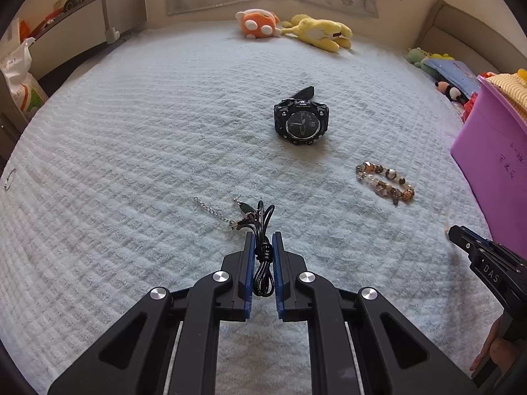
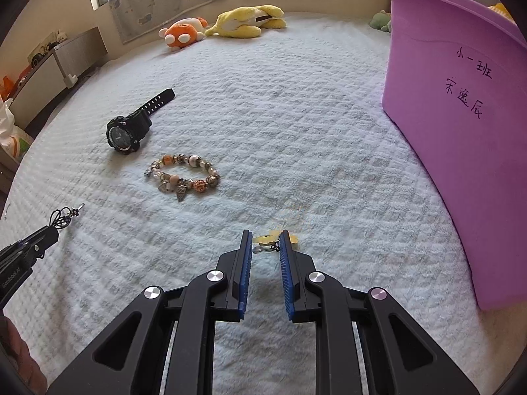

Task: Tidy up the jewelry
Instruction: 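Lift the flower charm and cord keychain and carry both to the pink tub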

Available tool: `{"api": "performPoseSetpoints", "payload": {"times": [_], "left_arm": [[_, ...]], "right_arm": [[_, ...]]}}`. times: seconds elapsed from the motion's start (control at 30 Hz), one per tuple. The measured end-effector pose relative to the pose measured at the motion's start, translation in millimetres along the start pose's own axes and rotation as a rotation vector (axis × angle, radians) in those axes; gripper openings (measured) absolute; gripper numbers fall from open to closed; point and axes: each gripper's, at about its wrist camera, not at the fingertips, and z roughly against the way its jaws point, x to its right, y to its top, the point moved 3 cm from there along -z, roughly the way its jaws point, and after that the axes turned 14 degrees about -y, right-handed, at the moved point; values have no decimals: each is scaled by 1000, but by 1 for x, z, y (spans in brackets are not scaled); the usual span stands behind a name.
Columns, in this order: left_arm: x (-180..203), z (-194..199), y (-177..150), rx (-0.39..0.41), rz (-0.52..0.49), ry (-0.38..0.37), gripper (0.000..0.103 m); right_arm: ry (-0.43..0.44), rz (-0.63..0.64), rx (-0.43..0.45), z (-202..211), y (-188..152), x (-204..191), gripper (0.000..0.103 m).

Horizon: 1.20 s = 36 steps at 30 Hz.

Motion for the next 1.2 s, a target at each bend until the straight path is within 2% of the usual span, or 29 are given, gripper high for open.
{"api": "performPoseSetpoints", "payload": {"times": [0.37, 0.6, 0.73, 1.0, 1.2], "left_arm": [[22, 67, 11, -59, -78, -66, 11], [45, 131, 27, -97, -137, -115, 11], [66, 164, 37, -146, -150, -171, 11], [140, 221, 61, -157, -236, -281, 11], [227, 231, 90, -138, -367, -368, 11]], "right_arm": [[33, -48, -40, 78, -3, 0, 17], [34, -59, -56, 158, 5, 7, 17], [59, -97, -74, 212, 12, 17, 17], [54, -155, -61, 295, 24, 60, 17], [14, -195, -9, 324, 38, 129, 17]]}}
